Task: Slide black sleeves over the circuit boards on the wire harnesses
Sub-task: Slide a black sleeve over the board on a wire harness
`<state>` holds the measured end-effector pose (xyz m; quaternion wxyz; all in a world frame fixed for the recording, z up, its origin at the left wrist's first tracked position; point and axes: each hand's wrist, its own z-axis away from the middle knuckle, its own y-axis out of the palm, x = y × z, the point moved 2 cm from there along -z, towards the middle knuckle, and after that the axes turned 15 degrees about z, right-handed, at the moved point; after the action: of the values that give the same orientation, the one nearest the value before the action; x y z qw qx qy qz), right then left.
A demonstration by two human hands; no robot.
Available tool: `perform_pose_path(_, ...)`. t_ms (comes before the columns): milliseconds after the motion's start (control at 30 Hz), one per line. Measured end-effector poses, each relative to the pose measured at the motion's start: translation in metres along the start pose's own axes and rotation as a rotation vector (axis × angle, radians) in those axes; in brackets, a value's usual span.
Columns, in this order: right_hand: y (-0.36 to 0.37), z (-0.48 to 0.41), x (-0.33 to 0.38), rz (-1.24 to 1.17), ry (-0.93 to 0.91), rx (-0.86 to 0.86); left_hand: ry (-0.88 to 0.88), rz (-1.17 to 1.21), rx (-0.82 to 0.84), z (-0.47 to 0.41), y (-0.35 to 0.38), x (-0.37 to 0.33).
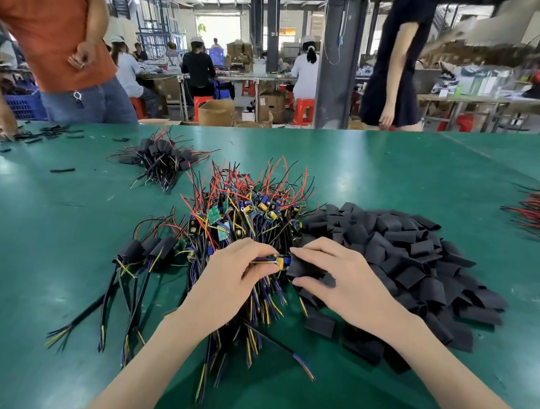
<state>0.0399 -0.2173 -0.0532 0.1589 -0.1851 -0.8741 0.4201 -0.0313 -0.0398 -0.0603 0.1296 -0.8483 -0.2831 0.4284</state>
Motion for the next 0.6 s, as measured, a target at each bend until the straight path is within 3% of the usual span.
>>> perform_pose_path(300, 0.0018, -0.0021, 0.0017, -0.111, 0.050, 0.012, 0.034, 0.009, -0.006, 0.0006, 0.0022, -0.0075)
perform_pose_path(600, 0.0009, 0.0007, 0.0082, 0.016, 0.017, -0.088, -0.289, 0.292, -0.095, -0.0009, -0.0020, -0.0074)
